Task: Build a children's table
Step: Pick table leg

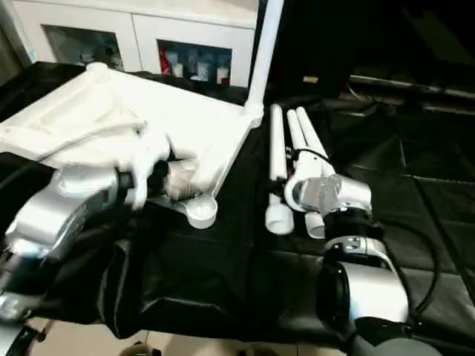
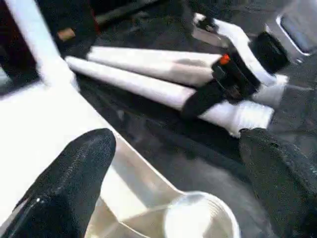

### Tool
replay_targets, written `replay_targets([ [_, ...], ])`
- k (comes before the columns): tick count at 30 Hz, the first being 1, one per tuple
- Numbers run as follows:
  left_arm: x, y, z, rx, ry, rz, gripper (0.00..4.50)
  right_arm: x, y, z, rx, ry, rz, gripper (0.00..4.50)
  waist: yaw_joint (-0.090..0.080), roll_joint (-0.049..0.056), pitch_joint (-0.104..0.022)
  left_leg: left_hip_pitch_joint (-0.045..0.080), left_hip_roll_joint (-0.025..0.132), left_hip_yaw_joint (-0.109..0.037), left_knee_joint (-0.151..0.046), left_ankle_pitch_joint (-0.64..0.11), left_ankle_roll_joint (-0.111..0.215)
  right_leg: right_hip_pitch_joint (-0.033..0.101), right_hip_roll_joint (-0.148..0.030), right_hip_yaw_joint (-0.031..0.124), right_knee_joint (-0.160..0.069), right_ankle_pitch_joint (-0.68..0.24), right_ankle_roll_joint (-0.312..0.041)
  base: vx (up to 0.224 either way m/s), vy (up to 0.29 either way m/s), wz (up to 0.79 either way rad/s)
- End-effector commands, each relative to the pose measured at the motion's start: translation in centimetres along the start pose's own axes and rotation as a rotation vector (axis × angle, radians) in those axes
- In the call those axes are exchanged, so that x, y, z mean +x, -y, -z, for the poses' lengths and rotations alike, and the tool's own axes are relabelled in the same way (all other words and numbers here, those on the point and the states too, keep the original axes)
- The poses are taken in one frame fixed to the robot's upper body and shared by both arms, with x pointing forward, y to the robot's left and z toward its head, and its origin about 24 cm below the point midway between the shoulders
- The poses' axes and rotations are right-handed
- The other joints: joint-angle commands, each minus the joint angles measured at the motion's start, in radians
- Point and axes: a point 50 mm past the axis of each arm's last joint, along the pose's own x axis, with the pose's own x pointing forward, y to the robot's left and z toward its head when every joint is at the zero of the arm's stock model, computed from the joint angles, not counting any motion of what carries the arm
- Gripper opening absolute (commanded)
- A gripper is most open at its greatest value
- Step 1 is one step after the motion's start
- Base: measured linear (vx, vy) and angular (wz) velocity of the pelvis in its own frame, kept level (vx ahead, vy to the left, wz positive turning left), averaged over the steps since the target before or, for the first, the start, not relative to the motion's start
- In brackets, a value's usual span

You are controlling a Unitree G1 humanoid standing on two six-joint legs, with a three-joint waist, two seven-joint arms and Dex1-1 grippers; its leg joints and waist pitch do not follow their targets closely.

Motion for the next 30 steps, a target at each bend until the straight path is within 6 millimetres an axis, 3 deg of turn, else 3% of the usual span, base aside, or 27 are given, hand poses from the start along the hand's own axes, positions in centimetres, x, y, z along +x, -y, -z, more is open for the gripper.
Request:
replay_targets([
  [1, 0.4, -0.3, 0.1, -0.003, -0.001, -0.031, 4.50, -0.4, 0.2, -0.9, 0.032, 0.092, -0.012, 1.91, 0.007, 0.014, -0.077, 0.004, 0.009, 0.005, -0.058, -0.134, -0.042, 0.059, -0.063, 0.046, -0.069, -0.078, -0.181, 0.000, 0.000, 0.00],
  [2, 0.4, -0.3, 0.1, -0.003, -0.001, -0.031, 4.50, -0.4, 0.2, -0.9, 0.032, 0.092, -0.012, 1.91, 0.007, 0.014, -0.077, 0.004, 0.009, 0.005, -0.058, -0.134, -0.042, 0.059, -0.063, 0.046, -0.069, -0.078, -0.181, 0.000, 0.000, 0.00],
  [5, 1.5, -1.0, -0.4, -0.042, 0.043, -0.137, 4.50, -1.7, -0.1, -3.4, 0.066, 0.395, -0.148, 1.88, 0.015, 0.013, -0.082, 0.002, 0.012, 0.007, -0.054, -0.112, -0.014, 0.061, -0.063, 0.046, -0.065, -0.020, -0.191, 0.000, 0.000, 0.00],
  [6, 1.6, -1.1, -0.4, -0.060, 0.044, -0.135, 4.50, -1.9, -0.2, -3.6, 0.063, 0.423, -0.163, 1.88, 0.019, 0.014, -0.083, 0.004, 0.012, 0.006, -0.054, -0.106, -0.012, 0.060, -0.064, 0.046, -0.063, -0.011, -0.194, 0.000, 0.000, 0.00],
  [10, 2.6, -1.1, -1.5, -0.239, 0.111, -0.089, 4.50, -3.5, -0.8, -4.8, 0.068, 0.586, -0.312, 1.87, 0.029, 0.008, -0.080, 0.003, 0.010, 0.008, -0.054, -0.101, 0.012, 0.063, -0.065, 0.046, -0.064, -0.010, -0.210, 0.000, 0.000, 0.00],
  [11, 2.9, -1.2, -2.5, -0.325, 0.175, -0.070, 4.50, -4.5, -1.6, -5.1, 0.071, 0.630, -0.437, 1.87, 0.030, 0.003, -0.079, 0.002, 0.006, 0.011, -0.053, -0.099, 0.023, 0.065, -0.061, 0.045, -0.064, -0.006, -0.214, 0.000, 0.000, 0.00],
  [15, 3.7, -1.6, -5.0, -0.511, 0.320, -0.011, 4.50, -7.3, -3.9, -4.7, -0.002, 0.662, -0.773, 1.87, 0.039, 0.001, -0.080, -0.001, 0.011, 0.005, -0.051, -0.092, 0.065, 0.068, -0.067, 0.042, -0.067, 0.004, -0.229, 0.000, 0.000, 0.00],
  [16, 4.0, -1.6, -6.1, -0.579, 0.376, 0.038, 4.50, -8.3, -4.8, -4.0, -0.050, 0.642, -0.907, 1.87, 0.035, -0.006, -0.078, -0.006, 0.006, 0.007, -0.053, -0.089, 0.068, 0.071, -0.063, 0.040, -0.070, -0.014, -0.225, 0.000, 0.000, 0.00],
  [17, 4.0, -1.6, -6.1, -0.579, 0.376, 0.038, 4.50, -8.3, -4.8, -4.0, -0.050, 0.642, -0.907, 1.86, 0.043, -0.001, -0.077, 0.002, 0.013, 0.004, -0.052, -0.101, 0.070, 0.065, -0.071, 0.040, -0.072, -0.038, -0.226, 0.000, 0.000, 0.00],
  [18, 4.0, -1.6, -6.1, -0.579, 0.376, 0.038, 4.50, -8.3, -4.8, -4.0, -0.050, 0.642, -0.907, 1.86, 0.037, -0.004, -0.076, -0.006, 0.011, 0.003, -0.054, -0.099, 0.068, 0.069, -0.069, 0.038, -0.074, -0.055, -0.220, 0.000, 0.000, 0.00],
  [19, 4.5, -1.5, -7.4, -0.646, 0.425, 0.095, 4.50, -9.3, -5.5, -2.9, -0.109, 0.615, -1.032, 1.86, 0.040, -0.007, -0.074, -0.001, 0.008, 0.008, -0.052, -0.109, 0.060, 0.066, -0.068, 0.039, -0.082, -0.096, -0.207, 0.000, 0.000, 0.00],
  [20, 4.6, -1.4, -7.8, -0.664, 0.439, 0.112, 4.50, -9.5, -5.6, -2.6, -0.125, 0.604, -1.061, 1.86, 0.045, -0.004, -0.075, 0.003, 0.010, 0.008, -0.051, -0.114, 0.062, 0.065, -0.071, 0.040, -0.083, -0.104, -0.205, 0.000, 0.000, 0.00],
  [26, 5.0, -1.0, -9.1, -0.748, 0.482, 0.184, 4.50, -9.4, -5.9, -1.3, -0.180, 0.553, -1.108, 1.86, 0.049, -0.007, -0.073, -0.005, 0.010, 0.003, -0.055, -0.106, 0.043, 0.064, -0.072, 0.036, -0.089, -0.164, -0.178, 0.000, 0.000, 0.00],
  [30, 5.0, -0.7, -9.5, -0.781, 0.509, 0.224, 4.50, -9.3, -6.2, -0.9, -0.208, 0.526, -1.106, 1.86, 0.054, -0.010, -0.075, -0.006, 0.011, 0.003, -0.054, -0.087, 0.044, 0.064, -0.071, 0.037, -0.085, -0.130, -0.175, 0.000, 0.000, 0.00],
])
